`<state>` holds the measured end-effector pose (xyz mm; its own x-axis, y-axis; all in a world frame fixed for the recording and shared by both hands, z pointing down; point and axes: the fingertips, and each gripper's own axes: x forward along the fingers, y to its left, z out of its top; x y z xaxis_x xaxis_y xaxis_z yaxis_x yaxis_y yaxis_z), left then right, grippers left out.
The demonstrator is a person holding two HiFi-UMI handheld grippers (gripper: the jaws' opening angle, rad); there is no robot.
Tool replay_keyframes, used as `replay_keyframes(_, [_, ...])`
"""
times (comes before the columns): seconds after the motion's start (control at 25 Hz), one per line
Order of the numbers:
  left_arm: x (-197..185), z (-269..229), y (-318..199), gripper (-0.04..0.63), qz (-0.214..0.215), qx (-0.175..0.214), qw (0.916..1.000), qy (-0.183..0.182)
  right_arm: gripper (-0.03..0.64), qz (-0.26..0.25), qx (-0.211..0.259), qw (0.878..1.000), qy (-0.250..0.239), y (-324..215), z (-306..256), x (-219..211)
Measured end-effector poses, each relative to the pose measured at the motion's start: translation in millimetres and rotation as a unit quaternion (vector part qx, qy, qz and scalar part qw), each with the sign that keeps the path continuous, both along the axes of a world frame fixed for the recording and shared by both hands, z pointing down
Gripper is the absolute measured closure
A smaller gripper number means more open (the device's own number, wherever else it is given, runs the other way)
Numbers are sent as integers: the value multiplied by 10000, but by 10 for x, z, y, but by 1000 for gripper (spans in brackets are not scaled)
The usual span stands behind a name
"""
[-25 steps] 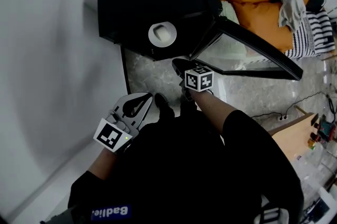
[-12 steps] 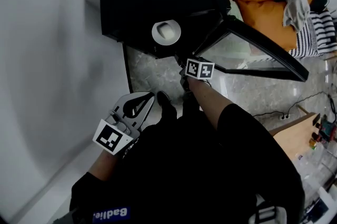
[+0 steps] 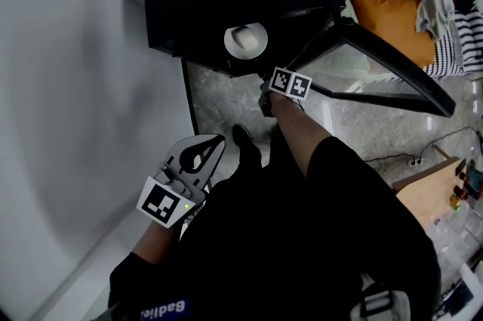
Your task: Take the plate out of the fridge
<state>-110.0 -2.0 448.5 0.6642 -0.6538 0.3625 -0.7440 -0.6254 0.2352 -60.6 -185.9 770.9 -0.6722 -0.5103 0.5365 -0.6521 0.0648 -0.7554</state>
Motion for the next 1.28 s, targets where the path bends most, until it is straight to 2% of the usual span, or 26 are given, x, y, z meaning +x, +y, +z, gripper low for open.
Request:
replay_keyframes(0.12, [4,33,29,589,-13,-42,10000,-19,417,-14,-105,9999,-14,-24,126,-76])
replay_keyframes(0.28, [0,73,100,589,37,-139,9999,-84,410,241,-312,9991,-126,-68,261,-95])
replay_keyframes(0.56, [-50,214,196,589,34,-363,9993,-95,411,649,-634,9940,-613,-187,392,-167])
replay_keyframes(0.88, [-130,337,264,589,-93,-589,9982,-106,414,1038,-1024,9810,-1279,-224,492,-199])
replay_keyframes(1.04, [-170,402,302,589,-148,-696,9974,-100,503,1134,-1109,9759,-1499,-213,502,-243])
replay_keyframes(1.28, [-138,475,369,589,-126,-865,9962,-44,541,1260,-1172,9688,-1783,-241,502,-288])
